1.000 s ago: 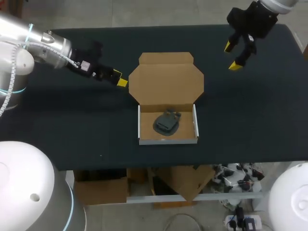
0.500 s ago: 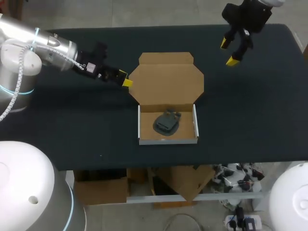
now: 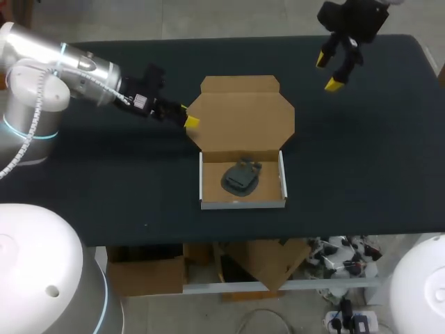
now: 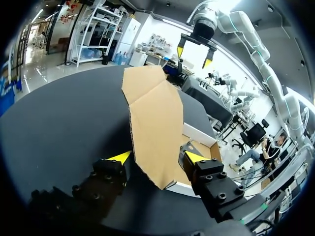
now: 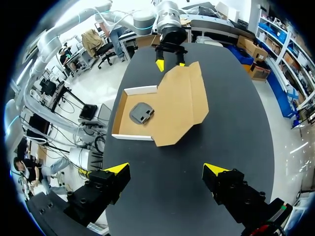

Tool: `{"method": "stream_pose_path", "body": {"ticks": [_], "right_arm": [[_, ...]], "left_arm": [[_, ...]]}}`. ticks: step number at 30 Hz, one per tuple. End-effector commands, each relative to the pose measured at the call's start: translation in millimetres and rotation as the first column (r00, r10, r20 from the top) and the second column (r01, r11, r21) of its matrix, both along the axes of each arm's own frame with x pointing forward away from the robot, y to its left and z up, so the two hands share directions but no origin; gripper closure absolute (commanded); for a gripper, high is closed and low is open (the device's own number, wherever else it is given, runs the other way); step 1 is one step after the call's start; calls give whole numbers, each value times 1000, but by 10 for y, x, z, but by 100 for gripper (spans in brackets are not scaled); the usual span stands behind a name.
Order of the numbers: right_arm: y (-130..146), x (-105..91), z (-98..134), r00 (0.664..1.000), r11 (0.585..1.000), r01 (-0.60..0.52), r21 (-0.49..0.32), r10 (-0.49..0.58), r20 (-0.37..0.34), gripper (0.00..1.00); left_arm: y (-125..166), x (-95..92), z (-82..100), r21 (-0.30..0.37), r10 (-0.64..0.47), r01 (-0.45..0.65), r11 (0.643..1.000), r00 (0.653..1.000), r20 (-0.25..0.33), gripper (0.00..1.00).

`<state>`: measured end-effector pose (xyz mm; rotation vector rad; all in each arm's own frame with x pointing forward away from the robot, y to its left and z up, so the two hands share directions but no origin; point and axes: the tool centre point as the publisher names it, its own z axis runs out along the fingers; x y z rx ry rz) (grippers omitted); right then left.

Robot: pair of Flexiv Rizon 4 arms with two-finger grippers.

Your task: Assemble the packaging by folding the flat box into shape, placing the metal phone stand inside, and closing the box properly

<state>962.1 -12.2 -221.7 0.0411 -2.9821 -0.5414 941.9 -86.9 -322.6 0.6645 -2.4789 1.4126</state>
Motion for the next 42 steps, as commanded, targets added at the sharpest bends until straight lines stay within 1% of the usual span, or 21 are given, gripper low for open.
{"method": "stream_pose_path", "body": {"ticks": [1,5,15,21,36,42], "right_arm": [[8,12,18,1000,1000,-4,-4,4,-3,0],[31,28,26,1000,1000,-14,-6,14,-3,0],[131,67,50,999,999,-44,-9,44,4,0],[196,62,59,999,999,-51,-13,52,7,0],[253,18,96,999,999,10,-41,-8,36,0],[255,15,102,999,998,30,-47,-28,40,0]], "left_arm": [[-28,-24,10,-3,0,0,1000,1000,7,44],[-38,-61,6,-6,-7,7,1000,1000,20,51],[-45,-138,6,-31,-21,23,999,999,49,53],[-88,-160,24,-50,-31,34,998,998,57,57],[-196,-212,38,-86,-45,51,995,997,68,62],[-217,-229,76,-98,-52,61,993,995,85,65]]}}
